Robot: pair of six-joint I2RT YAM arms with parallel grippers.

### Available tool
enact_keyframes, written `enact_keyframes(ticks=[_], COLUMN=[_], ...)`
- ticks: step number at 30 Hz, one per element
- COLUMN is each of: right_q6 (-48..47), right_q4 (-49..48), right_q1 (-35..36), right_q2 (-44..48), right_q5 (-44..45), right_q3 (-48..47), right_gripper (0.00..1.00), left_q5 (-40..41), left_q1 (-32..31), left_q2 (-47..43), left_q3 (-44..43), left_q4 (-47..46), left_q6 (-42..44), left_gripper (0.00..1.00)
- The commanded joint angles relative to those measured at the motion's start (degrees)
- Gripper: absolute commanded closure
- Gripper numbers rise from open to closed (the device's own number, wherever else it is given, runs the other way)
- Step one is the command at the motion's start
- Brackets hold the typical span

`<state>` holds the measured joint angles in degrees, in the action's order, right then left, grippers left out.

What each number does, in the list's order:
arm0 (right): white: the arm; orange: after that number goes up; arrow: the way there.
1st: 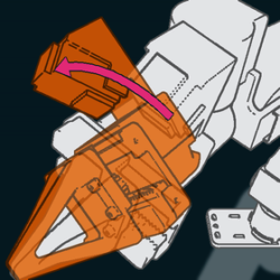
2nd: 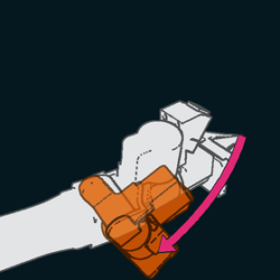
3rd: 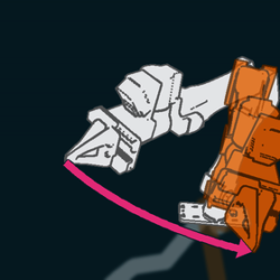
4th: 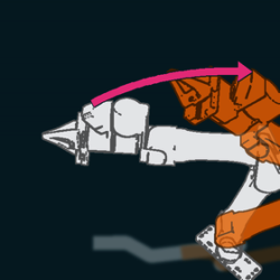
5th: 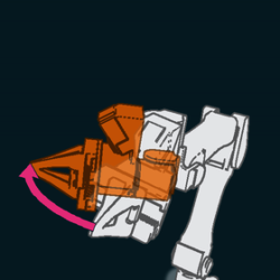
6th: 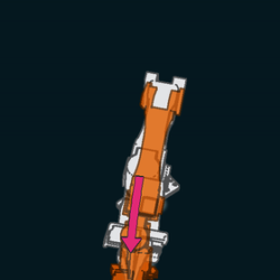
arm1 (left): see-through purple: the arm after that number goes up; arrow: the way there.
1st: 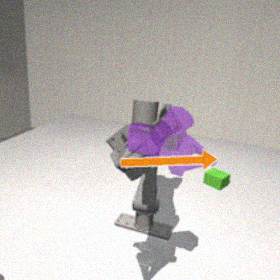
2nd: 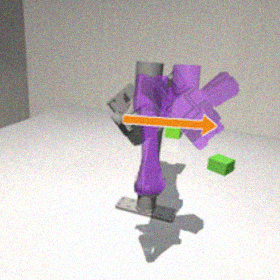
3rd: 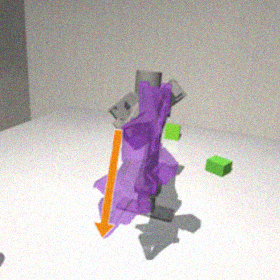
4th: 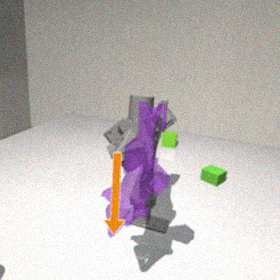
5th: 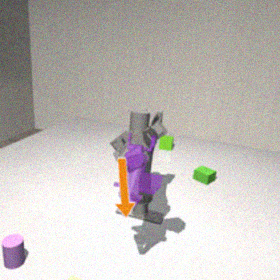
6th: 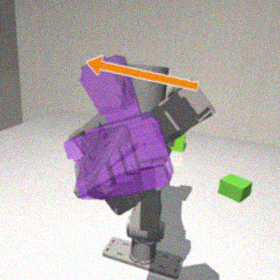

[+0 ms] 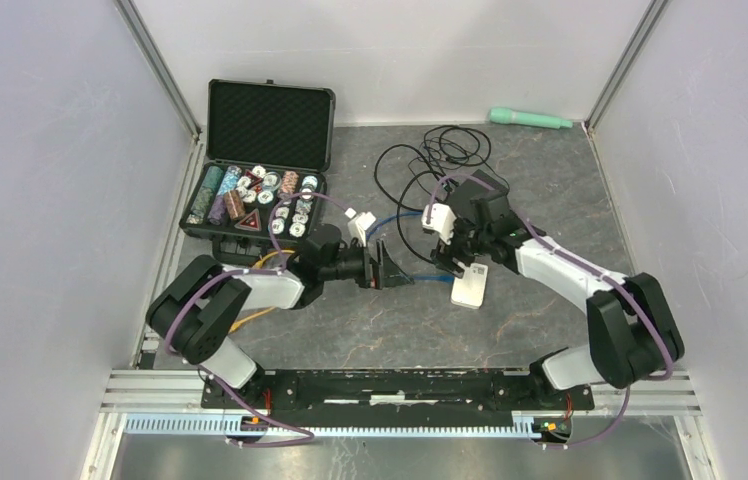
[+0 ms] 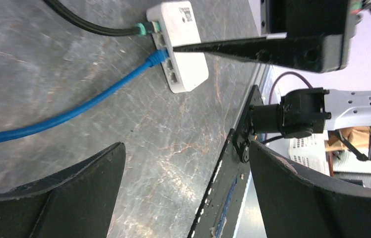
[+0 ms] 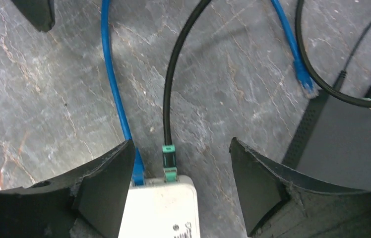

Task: Pull the plug from the switch port
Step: Pull the connector from the switch port.

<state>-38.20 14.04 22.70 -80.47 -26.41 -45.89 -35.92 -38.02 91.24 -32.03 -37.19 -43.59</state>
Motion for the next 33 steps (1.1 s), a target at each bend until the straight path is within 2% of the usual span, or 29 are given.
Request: enact_keyframes(ticks=[1, 8, 12, 15, 21, 28, 33], right_q6=[3.5, 1.7, 0.1, -0.6, -0.4, 1.4, 1.9], right_q4=[-6.3, -3.1, 1.1, 4.1, 5.3, 4.2, 3.2], right_q1=[2.2, 3.3, 0.6, -2.8, -8.4, -11.0, -11.8], right_q2=[-4.5, -6.9, -2.8, 0.6, 7.0, 9.3, 7.7], right_q5=[-0.2, 0.8, 0.6, -0.2, 0.3, 1.3, 1.4], right_q3=[-2.4, -4.3, -3.1, -1.4, 5.0, 8.3, 7.4], right_gripper=[0.26, 0.30, 0.15, 0.14, 0.14, 0.14, 0.14], left_q5=[-0.5, -1.0, -0.5, 0.0, 0.3, 10.1, 17.9], left_q1=[2.4, 1.2, -1.7, -5.4, -9.9, -13.6, -15.7], left_q2=[-4.0, -2.8, -0.5, 2.8, 13.9, 20.5, 22.7], left_q3=[2.6, 3.6, 2.7, 0.9, -2.9, -4.4, -4.4], left_q4=[-1.1, -5.8, -8.5, -11.0, -24.2, -27.4, -31.8], left_q6=[4.7, 4.2, 2.1, -0.4, -12.3, -18.5, -20.8], left_gripper=[0.01, 0.01, 0.01, 0.00, 0.01, 0.00, 0.00])
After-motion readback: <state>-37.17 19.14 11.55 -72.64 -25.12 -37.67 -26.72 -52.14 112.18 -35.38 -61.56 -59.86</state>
